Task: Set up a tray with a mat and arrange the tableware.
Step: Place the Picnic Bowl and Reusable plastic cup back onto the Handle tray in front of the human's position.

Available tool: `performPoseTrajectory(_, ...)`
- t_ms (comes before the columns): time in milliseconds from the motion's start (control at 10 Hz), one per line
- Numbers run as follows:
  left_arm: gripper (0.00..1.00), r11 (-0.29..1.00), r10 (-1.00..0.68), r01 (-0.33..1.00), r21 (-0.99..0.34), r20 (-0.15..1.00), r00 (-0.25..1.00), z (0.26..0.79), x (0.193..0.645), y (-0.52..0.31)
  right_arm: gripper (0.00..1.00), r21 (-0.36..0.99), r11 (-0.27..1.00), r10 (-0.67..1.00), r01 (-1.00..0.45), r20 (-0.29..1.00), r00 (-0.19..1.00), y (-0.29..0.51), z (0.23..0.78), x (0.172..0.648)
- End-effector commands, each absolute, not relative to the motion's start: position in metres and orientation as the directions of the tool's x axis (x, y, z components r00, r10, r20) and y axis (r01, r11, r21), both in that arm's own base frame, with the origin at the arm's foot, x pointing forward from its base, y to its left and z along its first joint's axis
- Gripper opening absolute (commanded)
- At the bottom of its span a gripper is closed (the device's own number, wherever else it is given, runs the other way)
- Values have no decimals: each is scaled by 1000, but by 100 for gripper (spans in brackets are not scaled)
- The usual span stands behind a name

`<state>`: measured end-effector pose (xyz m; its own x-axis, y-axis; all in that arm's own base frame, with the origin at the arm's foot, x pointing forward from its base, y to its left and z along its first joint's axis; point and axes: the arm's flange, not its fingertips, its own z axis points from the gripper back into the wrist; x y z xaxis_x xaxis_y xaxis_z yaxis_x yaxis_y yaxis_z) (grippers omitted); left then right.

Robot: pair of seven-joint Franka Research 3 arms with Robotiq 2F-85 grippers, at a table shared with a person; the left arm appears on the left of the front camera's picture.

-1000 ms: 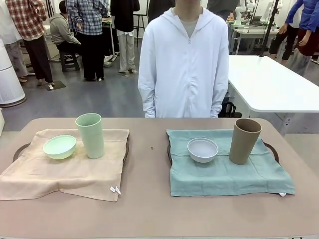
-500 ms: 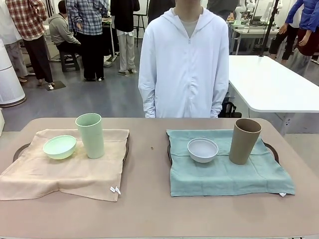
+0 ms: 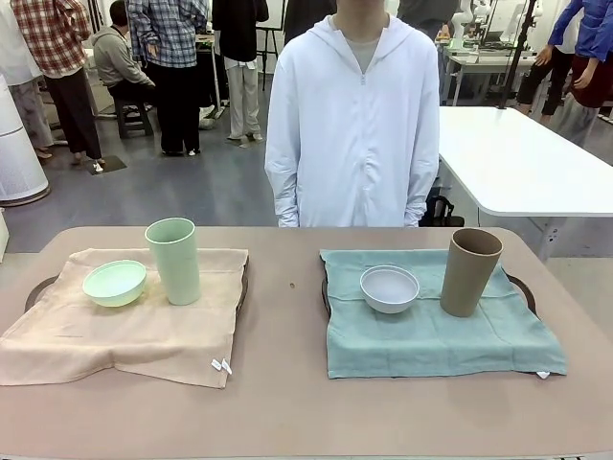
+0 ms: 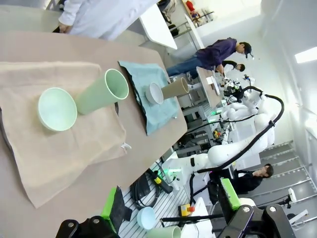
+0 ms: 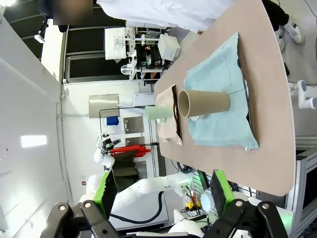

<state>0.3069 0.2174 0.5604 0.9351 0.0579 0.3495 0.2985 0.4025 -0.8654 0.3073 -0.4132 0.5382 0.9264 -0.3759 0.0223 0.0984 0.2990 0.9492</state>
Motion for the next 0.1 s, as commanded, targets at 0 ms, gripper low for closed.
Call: performPoseTrajectory(0,100,413,40,301,-860,348,937,561,304,221,100,950,299,-375,87,34,926,-413,535,305)
